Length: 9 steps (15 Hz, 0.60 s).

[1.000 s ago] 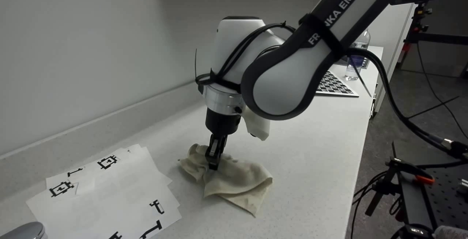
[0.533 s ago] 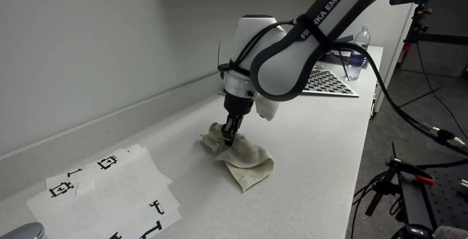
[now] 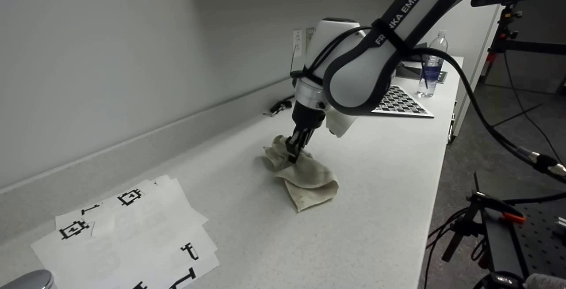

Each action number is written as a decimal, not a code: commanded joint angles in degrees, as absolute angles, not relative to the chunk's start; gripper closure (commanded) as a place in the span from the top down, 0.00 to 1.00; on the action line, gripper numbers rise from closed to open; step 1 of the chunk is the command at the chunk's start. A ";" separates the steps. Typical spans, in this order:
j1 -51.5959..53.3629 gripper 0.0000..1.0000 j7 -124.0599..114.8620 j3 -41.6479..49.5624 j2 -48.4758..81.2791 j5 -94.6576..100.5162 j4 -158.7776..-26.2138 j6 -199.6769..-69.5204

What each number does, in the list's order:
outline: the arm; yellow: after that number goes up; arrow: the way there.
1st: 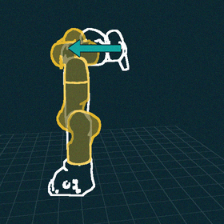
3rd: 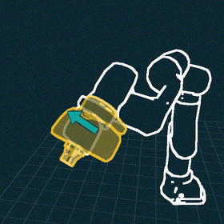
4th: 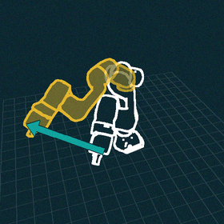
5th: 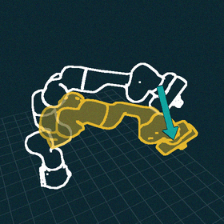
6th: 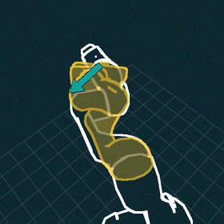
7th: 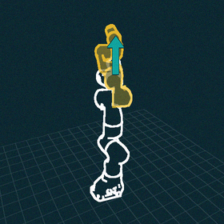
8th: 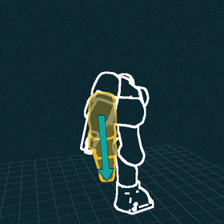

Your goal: Wipe the countertop with the towel

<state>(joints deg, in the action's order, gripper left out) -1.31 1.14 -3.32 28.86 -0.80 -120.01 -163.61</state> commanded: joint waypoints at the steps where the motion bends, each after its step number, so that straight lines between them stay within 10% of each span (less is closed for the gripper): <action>1: -0.52 0.02 0.63 -3.73 26.97 -1.71 -121.84 -164.81; 9: 5.98 0.02 1.77 -6.54 28.13 1.12 -116.58 -161.79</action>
